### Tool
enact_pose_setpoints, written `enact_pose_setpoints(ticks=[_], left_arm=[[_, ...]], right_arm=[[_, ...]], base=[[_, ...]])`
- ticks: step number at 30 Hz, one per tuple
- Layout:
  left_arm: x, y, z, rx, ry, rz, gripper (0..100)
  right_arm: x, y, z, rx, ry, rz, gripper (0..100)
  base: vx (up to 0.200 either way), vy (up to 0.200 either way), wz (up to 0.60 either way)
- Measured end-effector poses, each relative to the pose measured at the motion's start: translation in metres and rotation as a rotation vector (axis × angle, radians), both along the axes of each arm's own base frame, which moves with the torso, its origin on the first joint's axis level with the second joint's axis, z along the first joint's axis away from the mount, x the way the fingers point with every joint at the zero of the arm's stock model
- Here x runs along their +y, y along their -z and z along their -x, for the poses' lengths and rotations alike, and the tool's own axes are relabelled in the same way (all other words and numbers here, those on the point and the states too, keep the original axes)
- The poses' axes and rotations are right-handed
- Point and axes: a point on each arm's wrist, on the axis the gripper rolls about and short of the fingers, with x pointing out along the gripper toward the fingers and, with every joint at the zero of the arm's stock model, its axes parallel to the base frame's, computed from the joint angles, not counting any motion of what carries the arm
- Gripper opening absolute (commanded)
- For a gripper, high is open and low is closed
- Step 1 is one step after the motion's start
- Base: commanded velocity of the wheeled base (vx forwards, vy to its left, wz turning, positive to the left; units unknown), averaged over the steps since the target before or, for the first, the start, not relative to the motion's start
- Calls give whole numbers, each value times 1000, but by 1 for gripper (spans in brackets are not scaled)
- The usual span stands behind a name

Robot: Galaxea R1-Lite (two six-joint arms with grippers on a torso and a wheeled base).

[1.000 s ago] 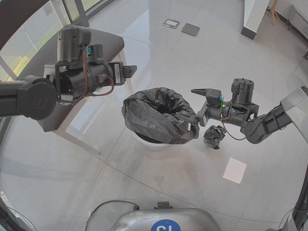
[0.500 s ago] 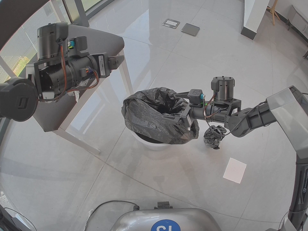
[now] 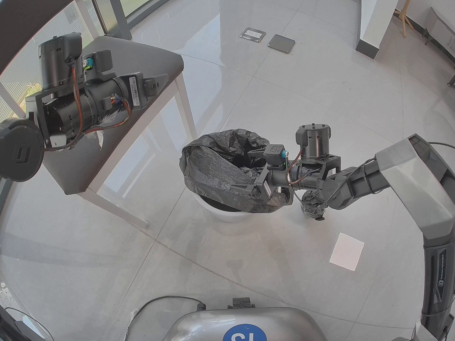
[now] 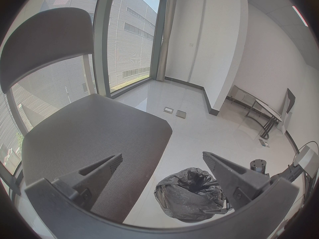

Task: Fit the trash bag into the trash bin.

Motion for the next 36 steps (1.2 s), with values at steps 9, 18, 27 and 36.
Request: enact_pose_setpoints(ticks=[9,18,27,36], left_arm=[[1,-1,-1,-5,1,0,100],[0,-3,-4,-12,2,3,100],[-2,-4,-8,-14,0,3,100],[-3,-5,-11,-16,0,5,100]], right_arm=[[4,18,-4,31,-4,14,0],[5,23,-6,43,-10,7,0],[5,19,-5,38,-13,3,0],[20,10,20,42,-66,11,0]], base=[[0,0,0],[0,0,0],[0,0,0],[0,0,0]])
